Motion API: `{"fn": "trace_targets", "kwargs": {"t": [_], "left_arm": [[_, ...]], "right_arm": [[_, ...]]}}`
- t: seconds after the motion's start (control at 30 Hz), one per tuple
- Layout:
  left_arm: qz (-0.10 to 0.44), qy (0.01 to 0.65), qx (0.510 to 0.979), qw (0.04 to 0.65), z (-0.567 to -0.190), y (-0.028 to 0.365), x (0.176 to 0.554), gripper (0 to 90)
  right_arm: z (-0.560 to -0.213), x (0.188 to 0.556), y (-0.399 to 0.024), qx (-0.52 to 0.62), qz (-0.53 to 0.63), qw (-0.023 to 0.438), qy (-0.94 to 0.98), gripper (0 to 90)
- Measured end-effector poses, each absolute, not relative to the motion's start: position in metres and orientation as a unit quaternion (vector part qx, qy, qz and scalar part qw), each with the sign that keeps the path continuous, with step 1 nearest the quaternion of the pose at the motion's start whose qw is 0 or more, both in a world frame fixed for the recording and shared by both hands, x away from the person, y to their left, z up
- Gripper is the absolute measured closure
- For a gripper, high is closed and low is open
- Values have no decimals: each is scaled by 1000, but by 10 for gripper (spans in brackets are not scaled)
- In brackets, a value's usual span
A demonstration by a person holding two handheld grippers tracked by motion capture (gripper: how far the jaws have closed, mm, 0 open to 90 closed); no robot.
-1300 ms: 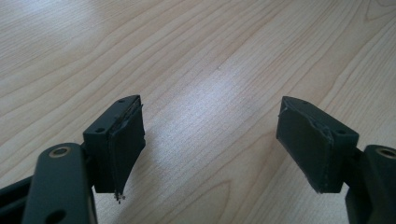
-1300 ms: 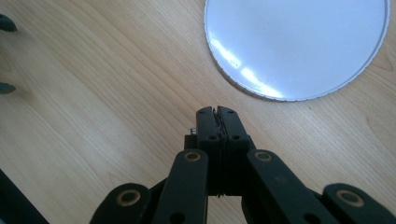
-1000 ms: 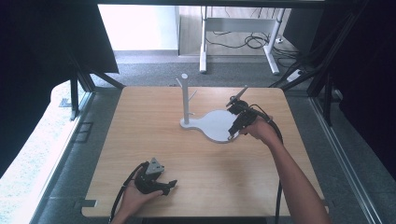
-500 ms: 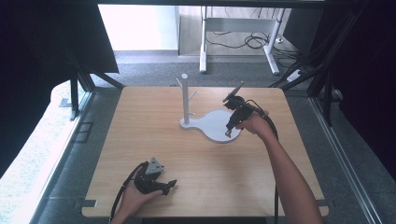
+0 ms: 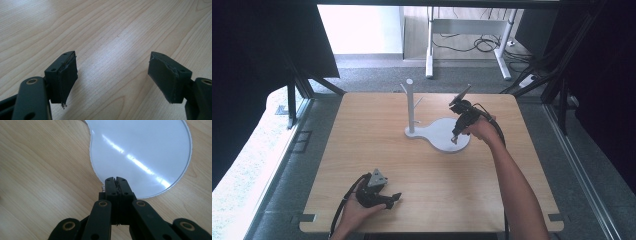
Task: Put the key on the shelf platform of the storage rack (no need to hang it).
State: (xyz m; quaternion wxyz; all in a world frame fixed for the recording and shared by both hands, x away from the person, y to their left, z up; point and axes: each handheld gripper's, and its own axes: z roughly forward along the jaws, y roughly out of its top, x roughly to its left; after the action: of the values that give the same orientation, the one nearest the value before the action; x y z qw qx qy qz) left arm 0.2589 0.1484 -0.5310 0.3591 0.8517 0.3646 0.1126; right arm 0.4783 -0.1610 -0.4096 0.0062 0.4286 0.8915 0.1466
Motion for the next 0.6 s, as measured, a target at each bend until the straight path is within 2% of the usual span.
{"fn": "trace_targets", "kwargs": {"t": [0.6], "left_arm": [[111,362,853,359,-531,148,259,238]], "right_arm": [[-417,497,-160,438,145,14,887,898]]}}
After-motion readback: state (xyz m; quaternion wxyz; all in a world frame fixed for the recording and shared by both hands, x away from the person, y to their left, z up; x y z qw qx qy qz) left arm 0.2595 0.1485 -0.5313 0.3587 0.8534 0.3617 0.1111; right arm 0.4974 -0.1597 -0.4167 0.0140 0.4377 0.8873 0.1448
